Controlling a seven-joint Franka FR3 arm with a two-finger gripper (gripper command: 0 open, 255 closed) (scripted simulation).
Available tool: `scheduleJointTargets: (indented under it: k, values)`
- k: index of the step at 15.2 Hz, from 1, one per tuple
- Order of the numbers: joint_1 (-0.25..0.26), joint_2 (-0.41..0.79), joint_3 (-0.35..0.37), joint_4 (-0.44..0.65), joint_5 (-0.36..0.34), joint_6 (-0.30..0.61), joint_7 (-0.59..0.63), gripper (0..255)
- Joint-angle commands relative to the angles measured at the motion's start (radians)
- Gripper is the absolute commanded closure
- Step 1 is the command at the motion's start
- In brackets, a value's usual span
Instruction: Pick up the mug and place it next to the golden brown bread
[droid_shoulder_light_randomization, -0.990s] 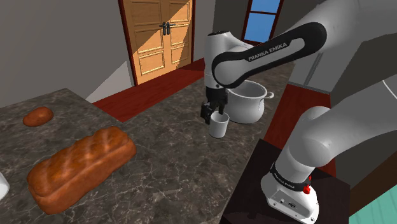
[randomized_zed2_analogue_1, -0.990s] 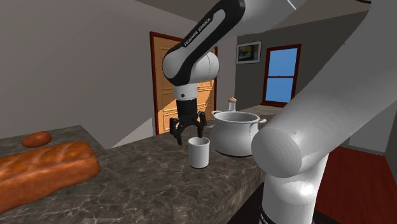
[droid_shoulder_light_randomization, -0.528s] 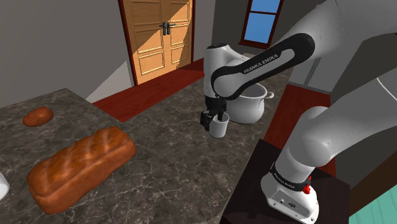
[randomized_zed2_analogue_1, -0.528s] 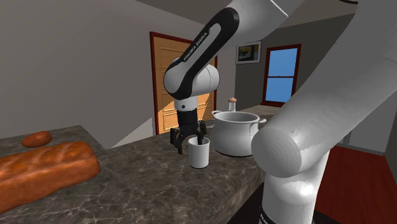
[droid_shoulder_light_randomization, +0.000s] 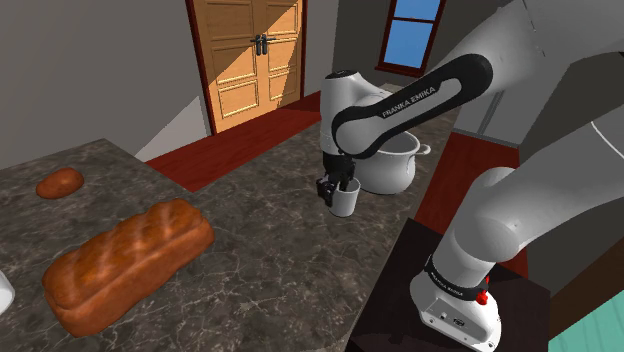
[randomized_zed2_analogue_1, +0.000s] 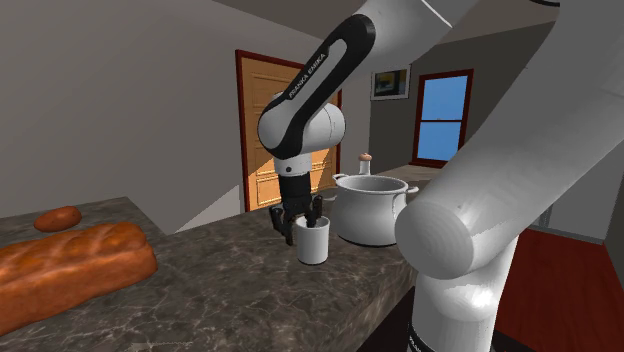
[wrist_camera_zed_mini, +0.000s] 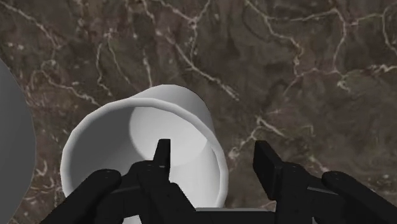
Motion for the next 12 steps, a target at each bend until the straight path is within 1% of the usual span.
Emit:
scheduleJointTargets:
  k: [1,9,12]
  values:
    - [0.0,0.0,0.0,0.0,0.0,0.0,0.0,255]
    - [0.0,0.0,0.0,0.0,0.0,0.0,0.0,255]
    - [0.001,-0.03,-0.004,0.022,0.001,-0.052,-0.004,255]
